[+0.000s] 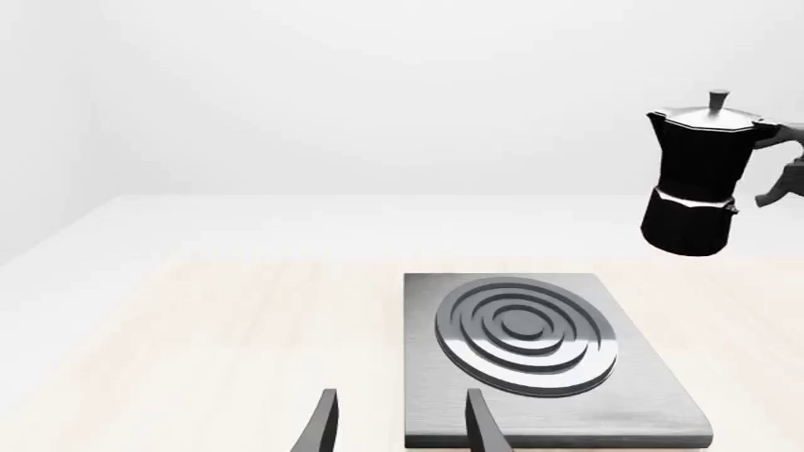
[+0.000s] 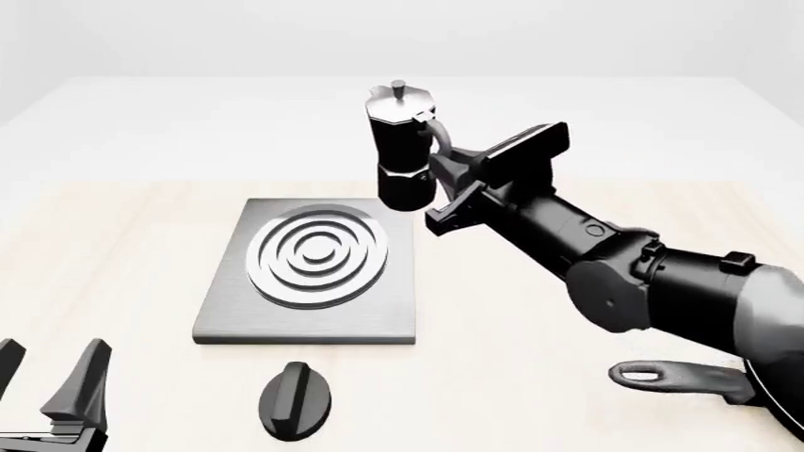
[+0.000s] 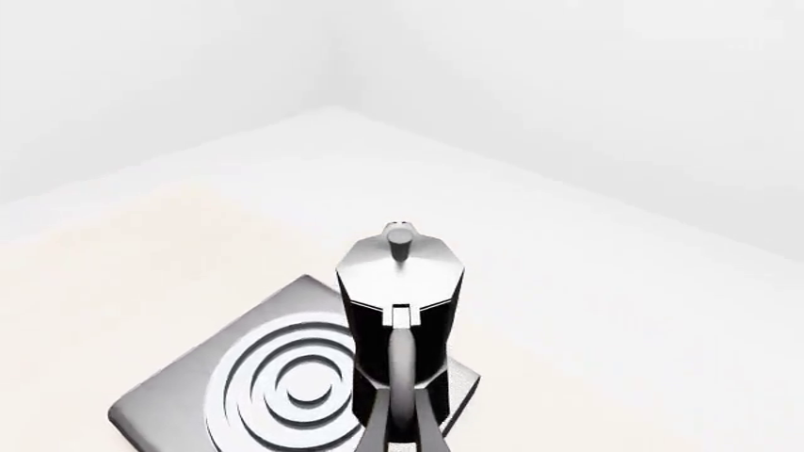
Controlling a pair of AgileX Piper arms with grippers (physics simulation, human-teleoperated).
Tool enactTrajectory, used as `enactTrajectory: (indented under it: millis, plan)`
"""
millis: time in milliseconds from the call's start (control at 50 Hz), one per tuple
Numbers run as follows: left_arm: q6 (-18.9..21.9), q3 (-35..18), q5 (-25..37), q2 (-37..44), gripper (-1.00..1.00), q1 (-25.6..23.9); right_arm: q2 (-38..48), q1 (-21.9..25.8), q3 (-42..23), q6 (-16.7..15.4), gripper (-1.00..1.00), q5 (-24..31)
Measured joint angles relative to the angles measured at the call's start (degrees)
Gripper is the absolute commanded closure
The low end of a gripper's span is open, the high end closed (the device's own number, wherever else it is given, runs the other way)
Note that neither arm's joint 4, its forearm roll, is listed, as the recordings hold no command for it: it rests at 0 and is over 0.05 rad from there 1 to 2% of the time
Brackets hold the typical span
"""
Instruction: Put the moka pot on the stove.
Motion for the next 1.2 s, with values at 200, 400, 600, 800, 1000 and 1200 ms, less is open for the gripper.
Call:
enactTrajectory:
  millis: [200, 400, 600, 800, 1000, 1200]
  plan:
    - [0.0, 0.0, 0.0, 0.0, -1.0, 0.0, 2.76, 1.36, -2.43, 0.13, 1.0, -0.16]
    - [0.0, 0.0, 0.0, 0.0, -1.0, 0.0, 5.22, 2.16, -4.4, 0.21, 1.0, -0.23]
    - [0.0, 0.0, 0.0, 0.0, -1.0, 0.0, 8.12, 2.92, -6.33, 0.38, 1.0, -0.28]
    - [0.0, 0.0, 0.0, 0.0, -1.0, 0.0, 11.1, 3.6, -8.29, 0.72, 1.0, -0.38]
    - [0.0, 0.0, 0.0, 0.0, -1.0, 0.0, 13.73, 4.29, -10.06, 1.23, 1.0, -0.74]
    - [0.0, 0.0, 0.0, 0.0, -1.0, 0.0, 15.4, 4.84, -10.78, 1.85, 1.0, -1.69]
